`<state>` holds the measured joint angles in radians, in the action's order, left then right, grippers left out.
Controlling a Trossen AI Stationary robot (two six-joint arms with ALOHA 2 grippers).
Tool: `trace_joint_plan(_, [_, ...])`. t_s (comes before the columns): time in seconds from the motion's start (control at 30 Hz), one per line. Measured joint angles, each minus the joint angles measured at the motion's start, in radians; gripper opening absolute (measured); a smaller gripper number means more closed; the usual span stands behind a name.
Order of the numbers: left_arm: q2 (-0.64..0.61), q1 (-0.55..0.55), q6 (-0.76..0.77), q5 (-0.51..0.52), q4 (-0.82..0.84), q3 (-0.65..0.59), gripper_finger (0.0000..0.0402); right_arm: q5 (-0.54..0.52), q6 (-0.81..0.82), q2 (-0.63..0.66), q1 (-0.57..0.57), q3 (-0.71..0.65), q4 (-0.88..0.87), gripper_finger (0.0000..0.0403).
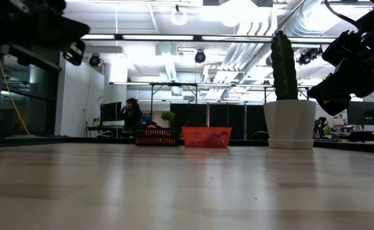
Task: Sort spring keychains into baskets
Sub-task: Return to Home Position
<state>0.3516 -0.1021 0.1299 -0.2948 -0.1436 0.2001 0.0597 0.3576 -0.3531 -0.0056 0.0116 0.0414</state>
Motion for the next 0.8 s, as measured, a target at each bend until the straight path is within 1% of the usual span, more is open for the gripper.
trace_joint_plan(0.1, [-0.083,0.037,0.009,0.018,0.014,-0.049,0.0,0.0,0.0,0.0,0.0,0.0,0.0,0.0012])
trace_joint_plan(0.2, [-0.168,0.067,0.008,0.061,0.057,-0.078,0.0,0.0,0.0,0.0,0.0,0.0,0.0,0.0012])
trace_joint_plan(0.43, [-0.353,0.091,0.005,0.129,0.24,-0.098,0.0,0.0,0.0,0.0,0.0,0.0,0.0,0.0012])
trace_joint_plan(0.63, [-0.346,0.09,-0.043,0.145,0.252,-0.099,0.0,0.0,0.0,0.0,0.0,0.0,0.0,0.0012])
trace_joint_plan(0.67, [-0.347,0.09,-0.047,0.157,0.252,-0.098,0.0,0.0,0.0,0.0,0.0,0.0,0.0,0.0012])
trace_joint_plan(0.8, [-0.345,0.089,-0.074,0.261,0.259,-0.098,0.0,0.0,0.0,0.0,0.0,0.0,0.0,0.0012])
